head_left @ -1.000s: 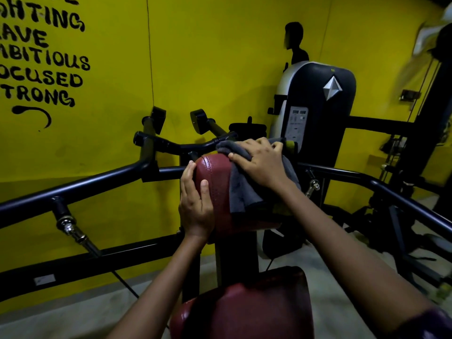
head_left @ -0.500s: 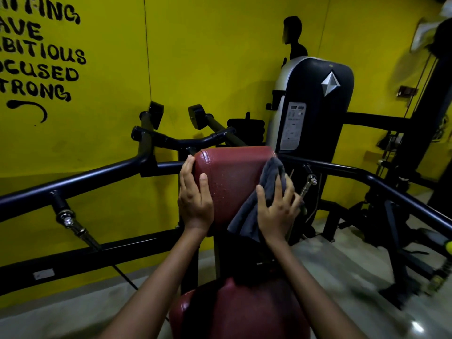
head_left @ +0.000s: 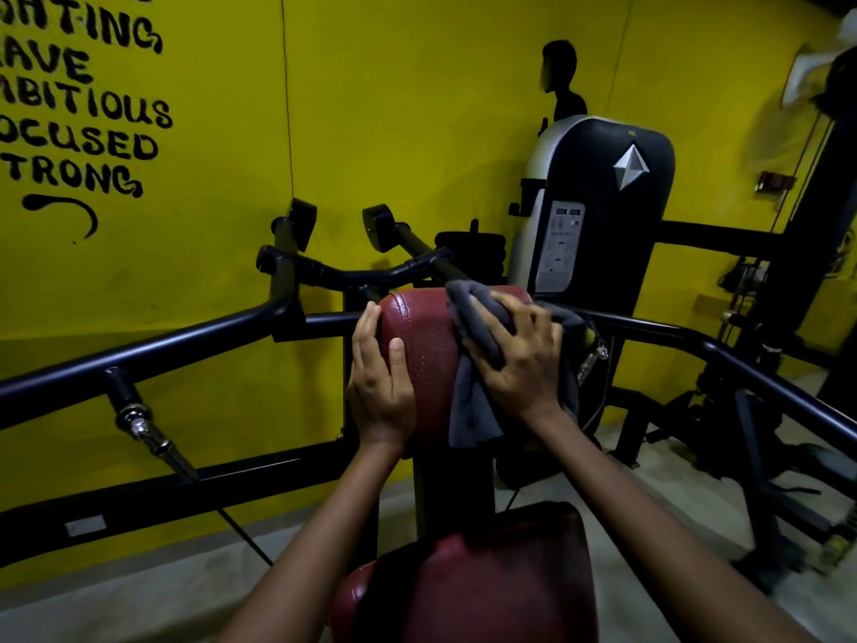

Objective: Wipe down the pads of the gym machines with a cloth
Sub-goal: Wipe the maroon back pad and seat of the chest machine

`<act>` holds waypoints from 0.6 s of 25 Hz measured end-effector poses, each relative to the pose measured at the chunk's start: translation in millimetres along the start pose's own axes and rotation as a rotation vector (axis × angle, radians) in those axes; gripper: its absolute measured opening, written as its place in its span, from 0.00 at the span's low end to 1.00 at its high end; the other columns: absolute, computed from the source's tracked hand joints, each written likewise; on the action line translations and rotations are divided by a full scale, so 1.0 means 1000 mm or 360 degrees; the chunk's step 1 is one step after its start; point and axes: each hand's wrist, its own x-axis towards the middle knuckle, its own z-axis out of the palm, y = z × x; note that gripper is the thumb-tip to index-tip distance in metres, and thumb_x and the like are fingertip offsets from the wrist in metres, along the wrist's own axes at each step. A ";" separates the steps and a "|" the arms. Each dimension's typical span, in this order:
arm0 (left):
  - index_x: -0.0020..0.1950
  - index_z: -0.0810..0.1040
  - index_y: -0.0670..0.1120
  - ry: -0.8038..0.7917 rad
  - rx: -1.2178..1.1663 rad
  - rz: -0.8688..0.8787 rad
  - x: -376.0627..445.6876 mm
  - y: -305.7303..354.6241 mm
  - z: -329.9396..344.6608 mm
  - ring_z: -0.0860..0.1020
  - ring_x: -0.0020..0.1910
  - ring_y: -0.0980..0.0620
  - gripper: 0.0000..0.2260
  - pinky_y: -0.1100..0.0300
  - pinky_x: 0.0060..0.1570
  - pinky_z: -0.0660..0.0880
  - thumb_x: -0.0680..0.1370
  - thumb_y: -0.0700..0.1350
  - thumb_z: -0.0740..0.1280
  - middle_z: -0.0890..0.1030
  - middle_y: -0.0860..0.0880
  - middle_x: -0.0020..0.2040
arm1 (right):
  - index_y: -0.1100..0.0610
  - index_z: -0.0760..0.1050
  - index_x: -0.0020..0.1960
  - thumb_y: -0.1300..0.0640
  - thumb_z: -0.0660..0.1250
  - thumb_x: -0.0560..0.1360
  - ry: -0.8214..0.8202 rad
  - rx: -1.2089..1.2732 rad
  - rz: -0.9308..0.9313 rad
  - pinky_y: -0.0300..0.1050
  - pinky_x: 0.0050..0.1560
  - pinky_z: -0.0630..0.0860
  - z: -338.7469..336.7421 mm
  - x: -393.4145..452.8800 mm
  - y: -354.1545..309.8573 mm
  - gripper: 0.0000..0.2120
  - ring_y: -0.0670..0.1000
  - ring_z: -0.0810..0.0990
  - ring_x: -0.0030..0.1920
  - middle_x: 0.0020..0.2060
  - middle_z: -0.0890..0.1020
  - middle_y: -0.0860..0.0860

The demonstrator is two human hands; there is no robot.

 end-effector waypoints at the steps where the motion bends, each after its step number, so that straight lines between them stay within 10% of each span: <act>1: 0.72 0.64 0.44 0.0010 -0.0011 0.0006 -0.001 0.001 0.000 0.65 0.68 0.57 0.23 0.61 0.65 0.66 0.80 0.51 0.52 0.67 0.50 0.70 | 0.49 0.71 0.64 0.44 0.60 0.76 0.0045 0.0029 -0.0041 0.52 0.46 0.66 0.000 -0.006 0.010 0.19 0.58 0.71 0.52 0.59 0.74 0.53; 6: 0.72 0.63 0.47 0.0021 -0.0039 0.0023 0.001 0.001 0.000 0.67 0.68 0.54 0.21 0.49 0.62 0.72 0.79 0.51 0.52 0.65 0.54 0.69 | 0.53 0.79 0.57 0.40 0.60 0.76 -0.0268 -0.0071 0.0683 0.54 0.50 0.71 0.001 0.061 -0.004 0.21 0.60 0.73 0.53 0.52 0.78 0.55; 12: 0.72 0.63 0.48 -0.0013 -0.0066 0.0013 0.001 -0.002 -0.002 0.67 0.69 0.54 0.20 0.50 0.62 0.72 0.80 0.51 0.53 0.65 0.55 0.69 | 0.52 0.74 0.63 0.45 0.61 0.76 0.0022 0.0048 -0.0360 0.51 0.45 0.66 0.000 0.001 -0.016 0.19 0.58 0.73 0.51 0.59 0.76 0.56; 15: 0.72 0.62 0.49 -0.0014 -0.0071 0.0007 -0.001 -0.002 0.000 0.64 0.69 0.60 0.20 0.57 0.65 0.68 0.80 0.50 0.52 0.64 0.55 0.70 | 0.52 0.74 0.62 0.44 0.58 0.77 0.0051 -0.0009 -0.0279 0.52 0.44 0.69 -0.003 0.007 0.023 0.19 0.58 0.72 0.49 0.57 0.73 0.54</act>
